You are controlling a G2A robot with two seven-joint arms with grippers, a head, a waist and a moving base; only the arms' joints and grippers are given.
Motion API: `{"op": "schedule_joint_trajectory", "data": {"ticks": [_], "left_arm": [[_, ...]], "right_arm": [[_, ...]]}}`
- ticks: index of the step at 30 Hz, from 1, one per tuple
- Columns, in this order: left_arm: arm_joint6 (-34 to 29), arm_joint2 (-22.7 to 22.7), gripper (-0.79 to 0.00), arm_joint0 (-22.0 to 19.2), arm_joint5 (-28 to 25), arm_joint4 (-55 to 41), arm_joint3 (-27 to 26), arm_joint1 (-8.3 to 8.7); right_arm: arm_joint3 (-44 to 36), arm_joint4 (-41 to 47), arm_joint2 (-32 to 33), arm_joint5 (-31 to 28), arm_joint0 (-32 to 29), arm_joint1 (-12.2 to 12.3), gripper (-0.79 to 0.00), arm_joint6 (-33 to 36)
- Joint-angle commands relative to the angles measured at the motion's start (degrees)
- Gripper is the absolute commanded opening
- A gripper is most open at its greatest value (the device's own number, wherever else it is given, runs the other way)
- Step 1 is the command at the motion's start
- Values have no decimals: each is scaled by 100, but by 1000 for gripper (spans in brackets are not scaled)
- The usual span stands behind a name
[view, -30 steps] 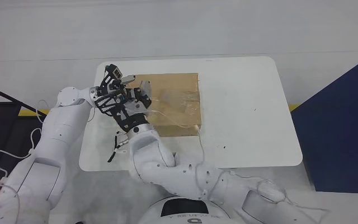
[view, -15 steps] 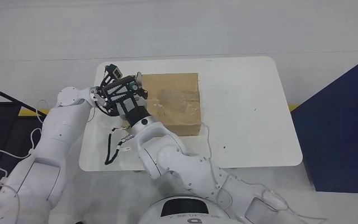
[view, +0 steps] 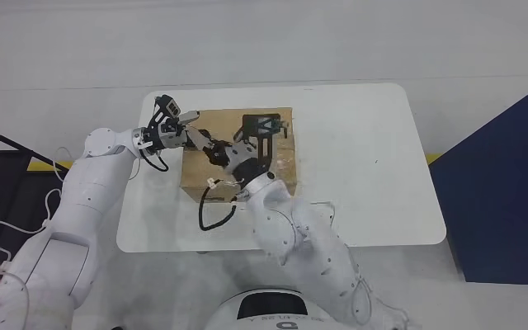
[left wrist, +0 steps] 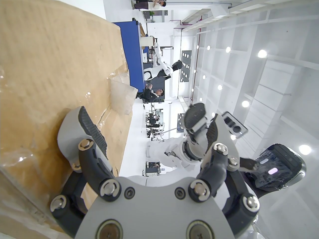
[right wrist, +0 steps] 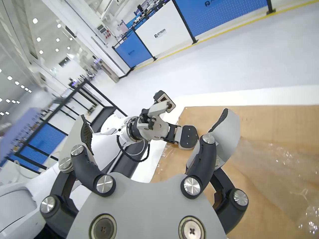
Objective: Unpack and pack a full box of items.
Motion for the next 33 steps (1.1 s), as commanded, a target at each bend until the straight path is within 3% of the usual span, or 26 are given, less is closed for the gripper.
{"op": "schedule_joint_trajectory", "data": {"ticks": [1,5,7,10,15,23,33], "left_arm": [[0,0,0,0,0,0,0,0],[0,0,0,0,0,0,0,0],[0,0,0,0,0,0,0,0],[0,0,0,0,0,0,0,0],[0,0,0,0,0,0,0,0],[0,0,0,0,0,0,0,0],[0,0,0,0,0,0,0,0]], "right_arm": [[-8,72,50,-40,-18,4,0,-21],[-8,72,50,-40,-18,4,0,-21],[-12,690,150,-238,-43,0,0,251],[52,1841,985,-259,-57,33,0,462],[83,2564,1673,-127,-228,102,0,747],[108,2791,2180,286,-145,191,0,1158],[808,3011,2236,700,309,226,0,1406]]}}
